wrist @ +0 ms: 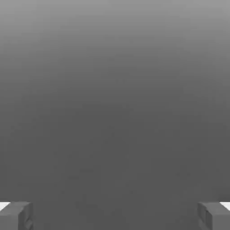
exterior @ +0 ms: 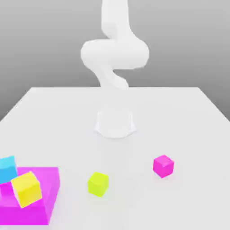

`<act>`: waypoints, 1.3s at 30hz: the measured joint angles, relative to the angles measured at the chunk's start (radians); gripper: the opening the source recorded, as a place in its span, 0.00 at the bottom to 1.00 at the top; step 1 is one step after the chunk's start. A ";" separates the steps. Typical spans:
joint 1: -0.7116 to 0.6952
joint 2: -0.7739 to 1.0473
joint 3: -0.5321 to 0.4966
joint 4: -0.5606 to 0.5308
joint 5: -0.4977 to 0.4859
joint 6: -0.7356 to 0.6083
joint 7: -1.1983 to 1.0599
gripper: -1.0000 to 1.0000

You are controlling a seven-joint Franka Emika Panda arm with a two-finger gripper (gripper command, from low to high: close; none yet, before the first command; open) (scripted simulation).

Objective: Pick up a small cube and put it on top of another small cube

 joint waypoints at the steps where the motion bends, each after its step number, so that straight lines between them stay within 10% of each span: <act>1: -0.009 0.038 0.002 -0.026 0.003 0.026 0.011 0.50; 19: -0.115 0.709 -0.007 -0.478 -0.001 0.497 0.247 0.50; 26: -0.120 0.963 -0.008 -0.459 -0.005 0.699 0.261 0.50; 27: -0.124 0.995 -0.004 -0.453 -0.005 0.725 0.261 0.00; 39: -0.122 0.845 -0.008 -0.481 -0.012 0.604 0.266 0.00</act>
